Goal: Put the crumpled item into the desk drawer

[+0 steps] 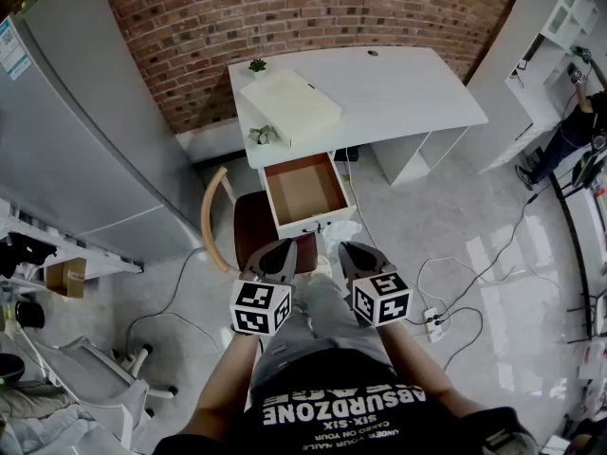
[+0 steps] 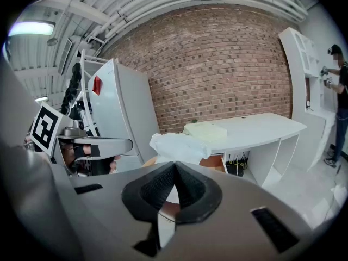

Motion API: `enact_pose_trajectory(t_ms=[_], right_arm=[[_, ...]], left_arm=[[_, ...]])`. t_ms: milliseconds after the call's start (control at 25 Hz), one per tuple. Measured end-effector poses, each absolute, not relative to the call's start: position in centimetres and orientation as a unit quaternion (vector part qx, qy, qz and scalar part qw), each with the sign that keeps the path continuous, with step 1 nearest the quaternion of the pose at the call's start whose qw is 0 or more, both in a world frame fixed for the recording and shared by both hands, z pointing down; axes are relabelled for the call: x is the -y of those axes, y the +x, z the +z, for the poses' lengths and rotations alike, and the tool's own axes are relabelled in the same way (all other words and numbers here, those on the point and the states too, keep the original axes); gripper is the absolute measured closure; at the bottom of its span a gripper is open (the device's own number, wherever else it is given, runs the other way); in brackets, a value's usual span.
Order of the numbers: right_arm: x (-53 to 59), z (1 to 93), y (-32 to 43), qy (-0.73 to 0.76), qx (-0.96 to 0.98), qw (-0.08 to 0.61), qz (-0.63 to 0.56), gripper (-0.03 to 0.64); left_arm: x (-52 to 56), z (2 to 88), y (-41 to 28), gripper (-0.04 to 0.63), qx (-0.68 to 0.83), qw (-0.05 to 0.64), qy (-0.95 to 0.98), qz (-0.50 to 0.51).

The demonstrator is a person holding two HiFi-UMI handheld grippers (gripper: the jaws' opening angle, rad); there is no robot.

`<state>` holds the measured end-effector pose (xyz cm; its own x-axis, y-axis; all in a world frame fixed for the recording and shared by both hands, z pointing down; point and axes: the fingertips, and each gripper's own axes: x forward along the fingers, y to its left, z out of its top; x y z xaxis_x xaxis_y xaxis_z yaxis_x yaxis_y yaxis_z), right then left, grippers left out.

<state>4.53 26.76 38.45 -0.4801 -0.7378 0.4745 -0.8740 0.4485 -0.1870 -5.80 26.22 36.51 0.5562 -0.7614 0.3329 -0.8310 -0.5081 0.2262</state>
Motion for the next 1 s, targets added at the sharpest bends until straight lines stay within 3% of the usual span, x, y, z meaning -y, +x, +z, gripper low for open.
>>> enact_pose_trajectory(t_ms=[1000], right_arm=[[-12.2, 39.7, 3.9, 0.464, 0.839, 0.171, 0.227, 0.617]], left_arm=[[-12.9, 38.2, -5.7, 0.592, 0.477, 0.209, 0.846, 0.12]])
